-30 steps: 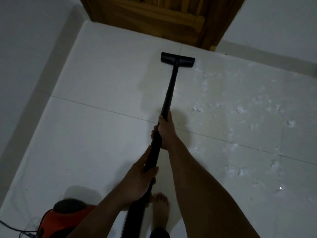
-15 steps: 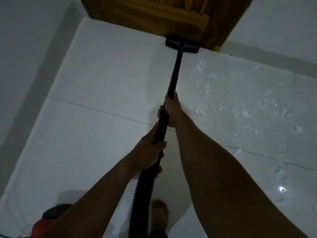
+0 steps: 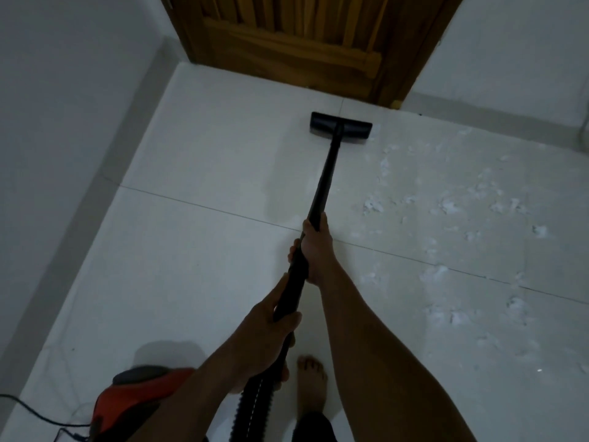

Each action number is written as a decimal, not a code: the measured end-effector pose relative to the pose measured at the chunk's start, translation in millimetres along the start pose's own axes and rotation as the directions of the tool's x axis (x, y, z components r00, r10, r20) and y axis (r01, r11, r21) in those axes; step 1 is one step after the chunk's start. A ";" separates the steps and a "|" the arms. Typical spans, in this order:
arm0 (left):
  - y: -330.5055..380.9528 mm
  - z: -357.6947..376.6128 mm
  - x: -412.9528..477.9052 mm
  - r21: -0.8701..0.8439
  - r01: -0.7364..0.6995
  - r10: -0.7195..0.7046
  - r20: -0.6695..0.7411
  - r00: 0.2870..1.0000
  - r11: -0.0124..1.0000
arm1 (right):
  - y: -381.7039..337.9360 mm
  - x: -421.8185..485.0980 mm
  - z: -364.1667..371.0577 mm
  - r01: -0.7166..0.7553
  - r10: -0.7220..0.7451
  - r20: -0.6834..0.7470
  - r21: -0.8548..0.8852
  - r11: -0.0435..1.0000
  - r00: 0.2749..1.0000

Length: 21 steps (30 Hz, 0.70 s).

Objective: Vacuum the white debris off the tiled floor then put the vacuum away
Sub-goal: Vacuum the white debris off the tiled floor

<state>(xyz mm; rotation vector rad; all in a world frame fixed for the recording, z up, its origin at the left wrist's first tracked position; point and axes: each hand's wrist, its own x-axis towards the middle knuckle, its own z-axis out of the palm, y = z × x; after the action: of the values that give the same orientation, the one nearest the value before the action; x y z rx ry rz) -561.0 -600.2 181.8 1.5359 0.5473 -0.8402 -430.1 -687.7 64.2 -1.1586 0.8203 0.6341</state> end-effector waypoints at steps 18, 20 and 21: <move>-232.3 7.6 -265.0 0.044 -0.141 0.138 0.065 0.988 0.989 | 256.2 -254.1 -22.1 0.049 -0.048 -0.065 0.027 0.998 0.997; -258.7 19.0 -290.2 0.079 -0.133 0.128 0.064 0.990 0.988 | 287.1 -278.6 -34.4 0.045 -0.044 -0.086 0.008 0.999 0.995; -271.8 23.4 -301.9 0.079 -0.119 0.114 0.064 0.991 0.990 | 302.7 -290.0 -42.0 0.045 -0.045 -0.098 0.000 0.999 0.994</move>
<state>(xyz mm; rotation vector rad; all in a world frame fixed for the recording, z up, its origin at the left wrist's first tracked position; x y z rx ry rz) -959.5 -544.4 241.9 1.5966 0.3798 -0.8245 -843.4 -646.2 135.0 -1.2108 0.8756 0.5427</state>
